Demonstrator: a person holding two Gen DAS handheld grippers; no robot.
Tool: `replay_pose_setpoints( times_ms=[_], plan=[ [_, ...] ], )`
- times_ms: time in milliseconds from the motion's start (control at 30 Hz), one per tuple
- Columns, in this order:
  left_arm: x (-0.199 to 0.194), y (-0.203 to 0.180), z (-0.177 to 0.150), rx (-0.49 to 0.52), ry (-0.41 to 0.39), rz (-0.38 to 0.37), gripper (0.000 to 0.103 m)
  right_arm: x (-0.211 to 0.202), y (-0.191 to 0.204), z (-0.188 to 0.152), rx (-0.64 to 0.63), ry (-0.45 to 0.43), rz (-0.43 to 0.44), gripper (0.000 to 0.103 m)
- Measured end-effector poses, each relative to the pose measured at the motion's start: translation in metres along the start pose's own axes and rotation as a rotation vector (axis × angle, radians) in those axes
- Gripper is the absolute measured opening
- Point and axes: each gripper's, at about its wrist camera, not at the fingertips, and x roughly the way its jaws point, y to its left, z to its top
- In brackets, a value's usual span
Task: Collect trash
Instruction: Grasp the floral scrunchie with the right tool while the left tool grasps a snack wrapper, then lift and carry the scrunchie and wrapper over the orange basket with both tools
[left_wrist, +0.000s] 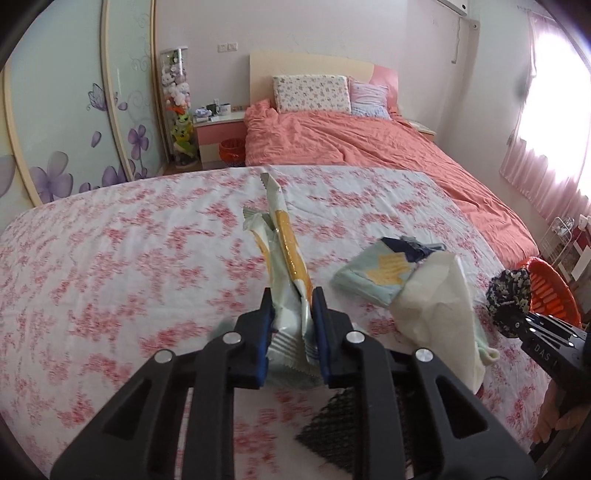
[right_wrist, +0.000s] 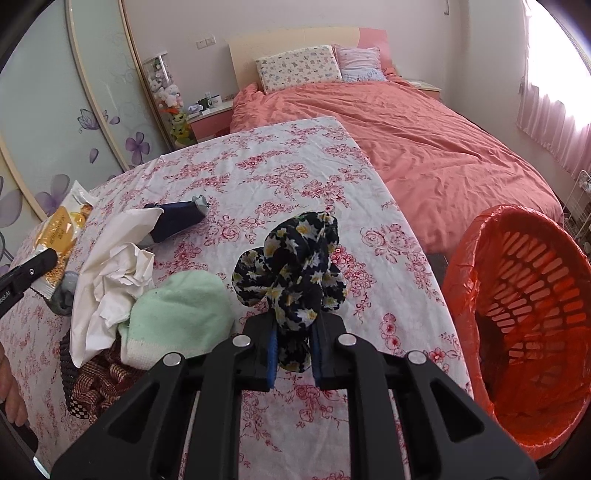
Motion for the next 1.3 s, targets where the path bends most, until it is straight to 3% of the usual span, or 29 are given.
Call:
replay_pose_setpoints(
  times_ms=[433, 933, 1300],
  plan=[
    [-0.039, 0.02, 0.016, -0.037, -0.073, 0.028, 0.016, -0.03, 0.007, 0.003, -0.008, -0.055, 0.019, 0.014],
    [-0.077, -0.024, 0.012, 0.04, -0.126, 0.09, 0.016, -0.099, 0.003, 0.001, -0.031, -0.176, 0.014, 0.014],
    [-0.097, -0.069, 0.007, 0.107, -0.163, 0.065, 0.016, -0.134, -0.012, -0.009, -0.033, -0.24, -0.001, 0.014]
  ],
)
